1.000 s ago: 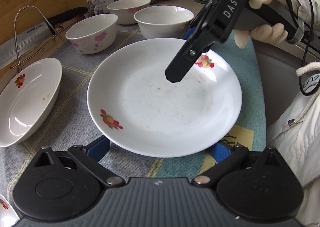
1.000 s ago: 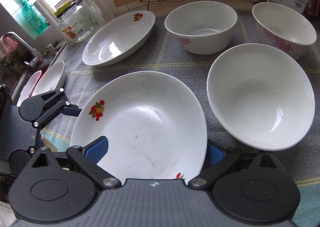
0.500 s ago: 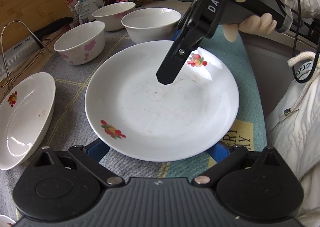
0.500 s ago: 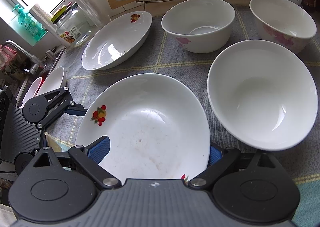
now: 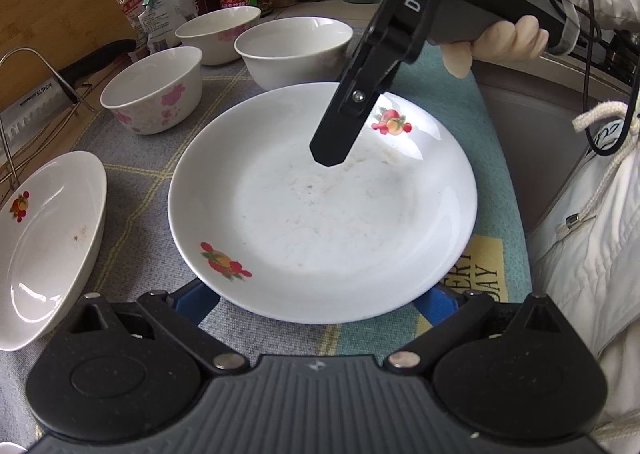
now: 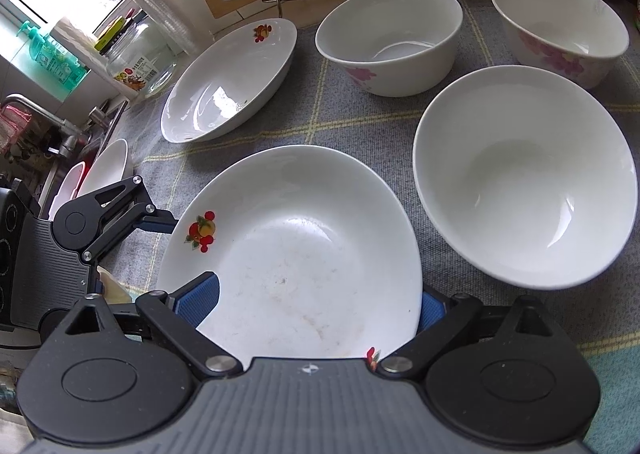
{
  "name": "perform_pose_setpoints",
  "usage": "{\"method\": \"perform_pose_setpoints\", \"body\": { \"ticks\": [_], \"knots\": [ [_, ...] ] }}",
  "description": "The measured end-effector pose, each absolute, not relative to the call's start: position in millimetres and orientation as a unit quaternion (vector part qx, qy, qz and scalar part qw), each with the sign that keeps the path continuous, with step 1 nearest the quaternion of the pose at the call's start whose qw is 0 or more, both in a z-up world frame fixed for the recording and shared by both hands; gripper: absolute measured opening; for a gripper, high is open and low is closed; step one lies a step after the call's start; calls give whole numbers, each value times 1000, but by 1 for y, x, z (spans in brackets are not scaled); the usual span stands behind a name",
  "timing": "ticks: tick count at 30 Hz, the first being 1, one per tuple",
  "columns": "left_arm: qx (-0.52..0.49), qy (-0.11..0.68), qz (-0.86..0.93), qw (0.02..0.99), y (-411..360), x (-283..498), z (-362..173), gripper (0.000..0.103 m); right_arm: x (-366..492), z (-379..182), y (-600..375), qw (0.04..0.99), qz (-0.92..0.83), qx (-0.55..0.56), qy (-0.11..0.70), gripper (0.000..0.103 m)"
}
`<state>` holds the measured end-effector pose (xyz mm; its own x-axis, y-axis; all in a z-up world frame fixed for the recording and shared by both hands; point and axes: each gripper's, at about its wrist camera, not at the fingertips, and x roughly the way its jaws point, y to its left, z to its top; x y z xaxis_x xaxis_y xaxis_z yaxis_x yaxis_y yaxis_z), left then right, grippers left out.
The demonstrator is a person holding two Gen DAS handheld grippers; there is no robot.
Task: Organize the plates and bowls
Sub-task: 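Close the right tool on the fruit-decal plate rim and lift it, then carry the fruit-decal plate with the right tool and lower it onto the stained plate held by the left tool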
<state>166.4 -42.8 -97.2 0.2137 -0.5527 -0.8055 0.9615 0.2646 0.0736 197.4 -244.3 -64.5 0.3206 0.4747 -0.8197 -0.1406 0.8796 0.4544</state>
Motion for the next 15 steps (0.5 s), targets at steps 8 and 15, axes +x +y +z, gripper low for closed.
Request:
{"method": "perform_pose_setpoints", "body": {
  "ticks": [8,15],
  "knots": [
    [299,337,-529,719,-38,162,-93,100,194,-62,-239,796,189,150,555,100],
    [292,338,-524,725,-29,157,-87,100,190,-52,-229,801,191,140,550,100]
  ]
}}
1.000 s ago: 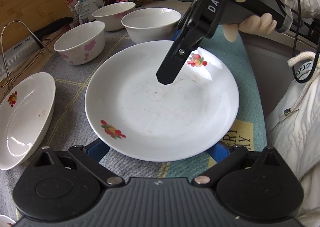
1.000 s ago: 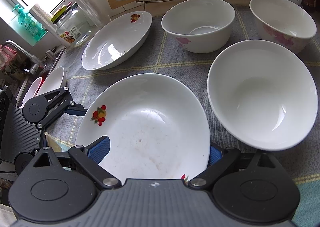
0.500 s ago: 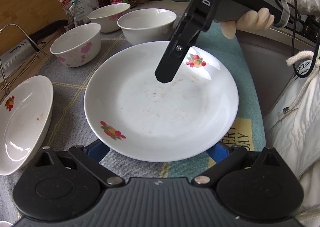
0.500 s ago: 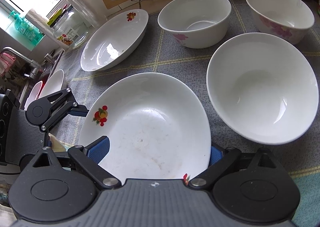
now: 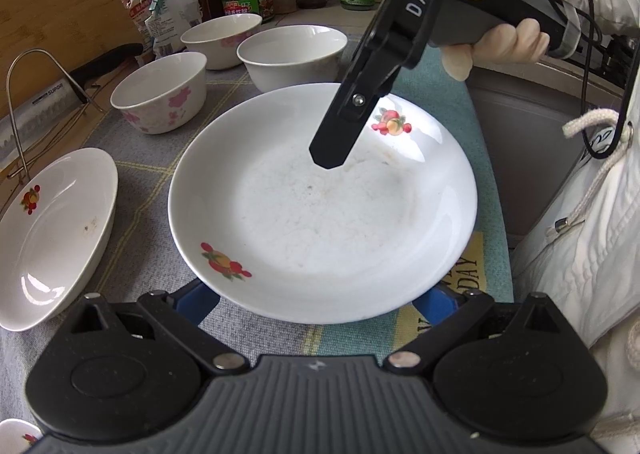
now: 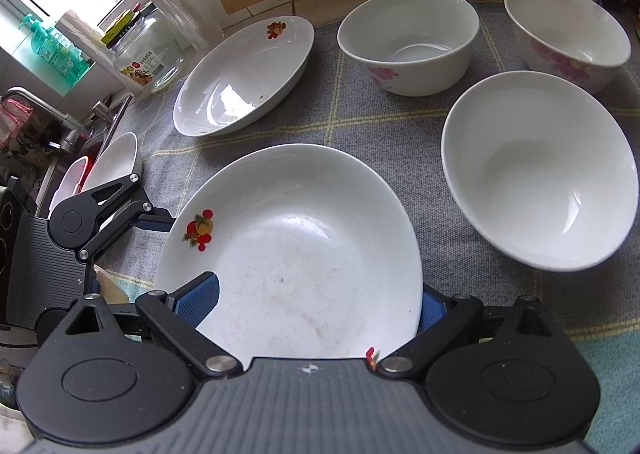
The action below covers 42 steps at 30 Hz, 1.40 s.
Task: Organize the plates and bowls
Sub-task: 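Carry the fruit-decal plate with the right tool and lower it onto the stained plate held by the left tool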
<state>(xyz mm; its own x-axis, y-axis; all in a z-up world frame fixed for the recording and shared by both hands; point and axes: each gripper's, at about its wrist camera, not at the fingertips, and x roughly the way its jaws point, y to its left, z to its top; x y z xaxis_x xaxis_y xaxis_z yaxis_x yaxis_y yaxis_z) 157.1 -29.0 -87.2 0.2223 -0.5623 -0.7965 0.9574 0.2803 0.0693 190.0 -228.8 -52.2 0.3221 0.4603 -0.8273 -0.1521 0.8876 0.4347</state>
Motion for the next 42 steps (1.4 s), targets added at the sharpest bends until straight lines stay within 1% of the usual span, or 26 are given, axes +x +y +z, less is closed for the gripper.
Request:
{"method": "perform_pose_setpoints", "body": {
  "ticks": [9,19,42],
  "knots": [
    [285,335,-506,742,-4,144,-76,100,187,-36,-201,808,206,124,539,100],
    [273,334,-478,765,41,130,-62,100,189,-20,-153,810,230,102,530,100],
    [252,340,-429,798,152,130,-47,100,217,-3,-34,807,273,63,519,100]
  ]
}}
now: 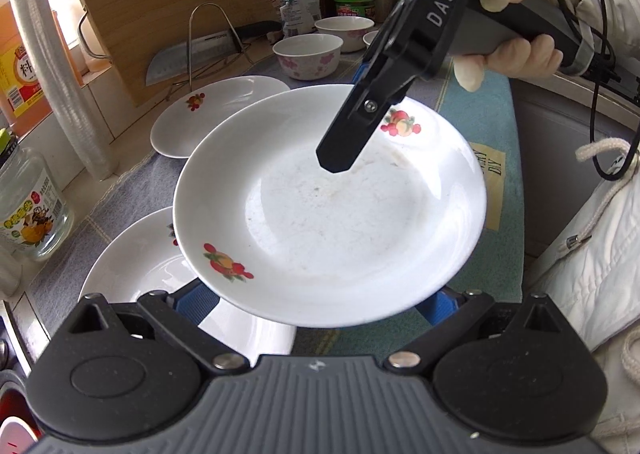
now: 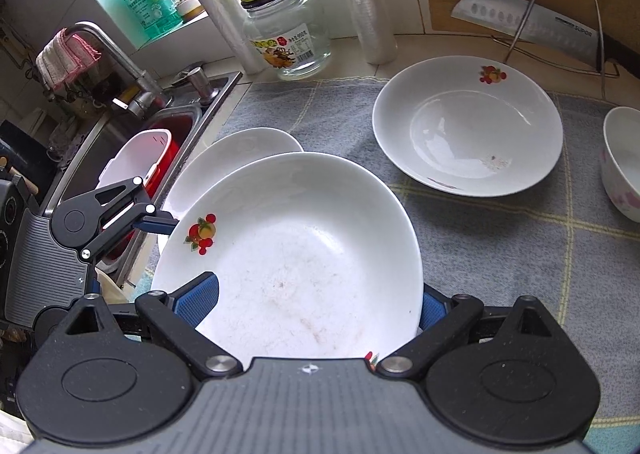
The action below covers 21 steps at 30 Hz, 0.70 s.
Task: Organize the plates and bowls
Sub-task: 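Carry the fruit-decal plate with the right tool and lower it onto the stained plate held by the left tool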
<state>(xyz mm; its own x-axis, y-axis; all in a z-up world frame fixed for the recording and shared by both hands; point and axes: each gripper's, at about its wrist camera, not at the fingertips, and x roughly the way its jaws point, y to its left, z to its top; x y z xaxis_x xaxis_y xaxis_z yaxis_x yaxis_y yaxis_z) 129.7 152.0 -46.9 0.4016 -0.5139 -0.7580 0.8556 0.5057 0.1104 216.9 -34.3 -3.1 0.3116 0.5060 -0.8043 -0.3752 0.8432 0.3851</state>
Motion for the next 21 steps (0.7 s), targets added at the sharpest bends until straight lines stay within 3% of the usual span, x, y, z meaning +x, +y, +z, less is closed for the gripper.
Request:
{"method": "perform_pose_setpoints", "body": {
  "ticks": [21],
  "knots": [
    [228,355,-378,824,221,137,-53,100,245,-12,49,798,316,32,513,100]
  ]
}}
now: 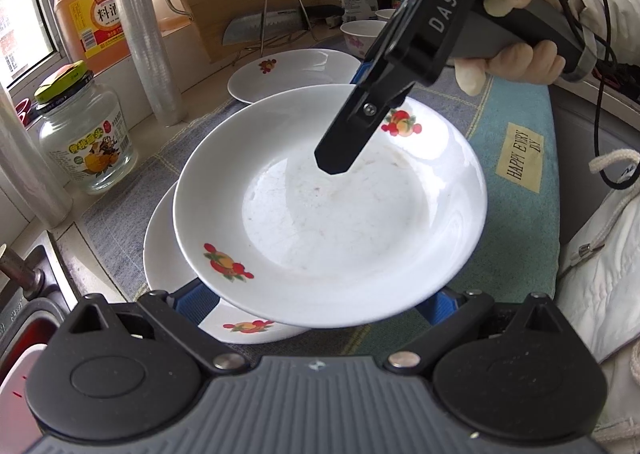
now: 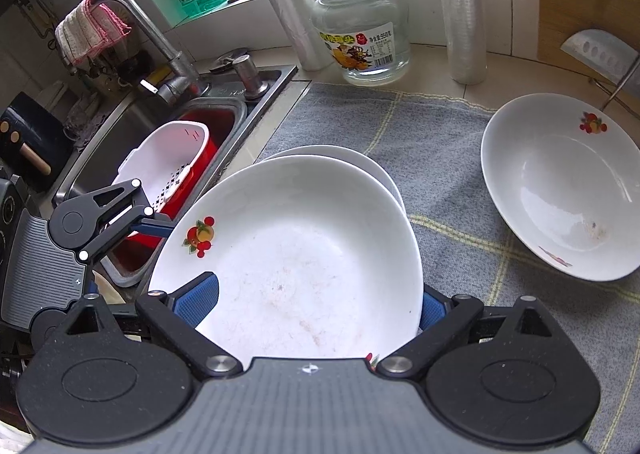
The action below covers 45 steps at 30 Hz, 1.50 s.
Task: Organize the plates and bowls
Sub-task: 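Carry the fruit-decal plate with the right tool and lower it onto the stained plate held by the left tool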
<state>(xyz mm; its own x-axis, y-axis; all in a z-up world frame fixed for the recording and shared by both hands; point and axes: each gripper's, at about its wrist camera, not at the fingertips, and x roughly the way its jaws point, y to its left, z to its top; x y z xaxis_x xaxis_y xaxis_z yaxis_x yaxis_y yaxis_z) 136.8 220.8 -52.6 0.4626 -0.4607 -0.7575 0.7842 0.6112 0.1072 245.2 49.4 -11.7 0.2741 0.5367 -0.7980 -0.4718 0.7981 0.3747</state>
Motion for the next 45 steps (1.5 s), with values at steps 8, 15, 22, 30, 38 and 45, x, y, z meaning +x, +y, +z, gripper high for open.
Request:
{"method": "perform_pose_setpoints", "body": {
  "ticks": [8,15,22,30,38,45],
  "knots": [
    [216,360,-370,829,230,142,-59,100,254,-19,65,795,318,25,515,100],
    [208,366,-371,828,231,148,-64,100,262,-26,68,793,314,27,522,100],
    [203,371,-375,825,231,155,-68,100,269,-27,67,794,311,31,521,100],
    [201,381,-386,816,229,162,-71,100,271,-28,66,796,303,23,523,100],
    [189,397,-398,805,232,171,-74,100,272,-30,66,795,297,25,528,100],
    [184,402,-398,804,233,172,-72,100,271,-31,67,797,291,24,529,100]
  ]
}}
